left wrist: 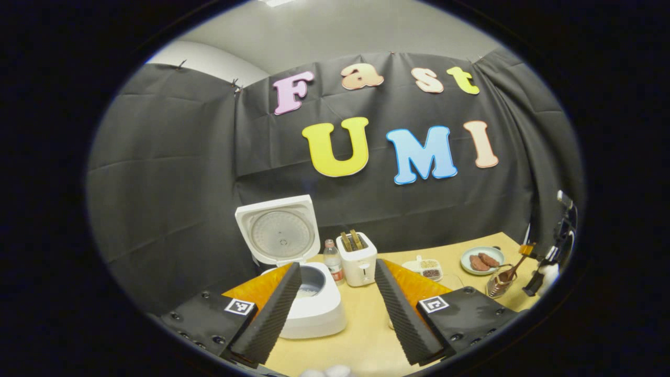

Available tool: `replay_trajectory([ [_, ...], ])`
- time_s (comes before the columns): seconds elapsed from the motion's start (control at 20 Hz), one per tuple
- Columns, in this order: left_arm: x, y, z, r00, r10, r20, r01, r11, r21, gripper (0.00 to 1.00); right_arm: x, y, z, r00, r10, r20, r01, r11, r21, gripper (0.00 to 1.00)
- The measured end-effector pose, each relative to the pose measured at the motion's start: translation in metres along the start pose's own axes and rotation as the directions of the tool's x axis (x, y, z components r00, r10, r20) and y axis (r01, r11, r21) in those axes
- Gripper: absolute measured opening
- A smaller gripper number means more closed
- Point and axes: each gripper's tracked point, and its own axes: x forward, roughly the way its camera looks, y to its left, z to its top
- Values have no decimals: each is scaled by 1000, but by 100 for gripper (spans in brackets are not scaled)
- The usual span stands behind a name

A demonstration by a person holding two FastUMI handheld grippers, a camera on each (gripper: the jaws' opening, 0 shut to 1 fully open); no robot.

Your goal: Close the left gripper, press the button to open the rice cooker; take a wooden spoon from the chopstick holder with the right hand, scoop a spoonful of rice and pour it into the rice cooker, then put the wooden spoon back into the chopstick holder.

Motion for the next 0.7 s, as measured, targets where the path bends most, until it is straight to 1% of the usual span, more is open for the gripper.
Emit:
replay_trajectory([
  [0.05,2,2,2,1000,-1,5,1,1000,2,99,-13,8,17,999,20,41,-19,1000,-21,98],
  [0.15,8,7,6,1000,-2,14,2,1000,-3,100,-38,29,42,995,63,84,-56,995,-83,98],
  [0.25,13,9,8,1000,-6,26,7,1000,-10,100,-67,51,65,986,111,125,-91,984,-155,97],
  [0.3,16,11,12,999,-10,41,11,1000,-12,98,-82,61,74,980,133,148,-104,977,-188,98],
  [0.35,18,13,15,999,-11,54,11,1000,-11,100,-98,74,83,974,156,165,-118,969,-215,98],
  [0.4,20,17,19,998,-10,69,10,1000,-7,100,-113,88,88,966,188,180,-140,958,-249,98],
  [0.45,21,20,21,997,-8,82,9,1000,-9,100,-127,100,95,960,203,193,-143,948,-286,98],
  [0.7,29,43,34,992,7,125,-1,999,-43,100,-200,154,107,924,313,219,-216,901,-375,98],
])
